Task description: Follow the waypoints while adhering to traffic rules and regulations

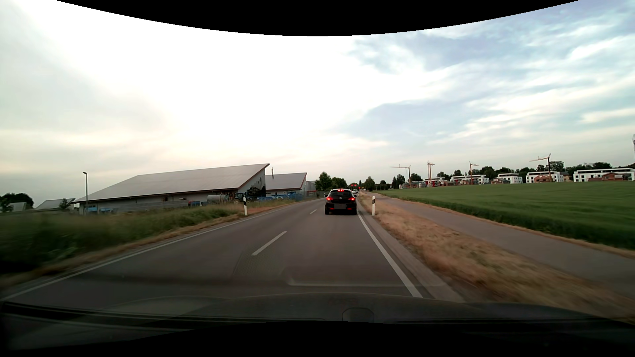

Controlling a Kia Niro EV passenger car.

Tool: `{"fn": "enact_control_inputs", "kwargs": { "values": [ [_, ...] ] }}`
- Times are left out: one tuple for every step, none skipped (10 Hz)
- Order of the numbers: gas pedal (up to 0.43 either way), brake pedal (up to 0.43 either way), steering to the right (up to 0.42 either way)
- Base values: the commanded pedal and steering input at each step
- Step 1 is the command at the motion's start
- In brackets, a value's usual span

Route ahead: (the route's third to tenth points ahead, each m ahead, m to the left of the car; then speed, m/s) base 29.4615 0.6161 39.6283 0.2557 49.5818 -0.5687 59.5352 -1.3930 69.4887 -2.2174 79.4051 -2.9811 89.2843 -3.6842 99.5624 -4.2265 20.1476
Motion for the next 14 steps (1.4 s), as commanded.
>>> {"fn": "enact_control_inputs", "kwargs": {
  "values": [
    [0.039, 0.006, 0.009],
    [0.039, 0.006, 0.008],
    [0.008, 0.006, 0.007],
    [0.0, 0.006, 0.006],
    [0.0, 0.006, 0.006],
    [0.0, 0.006, 0.006],
    [0.0, 0.006, 0.006],
    [0.0, 0.012, 0.006],
    [0.0, 0.018, 0.006],
    [0.0, 0.03, 0.006],
    [0.0, 0.055, 0.006],
    [0.0, 0.073, 0.006],
    [0.0, 0.085, 0.006],
    [0.0, 0.098, 0.006]
  ]
}}
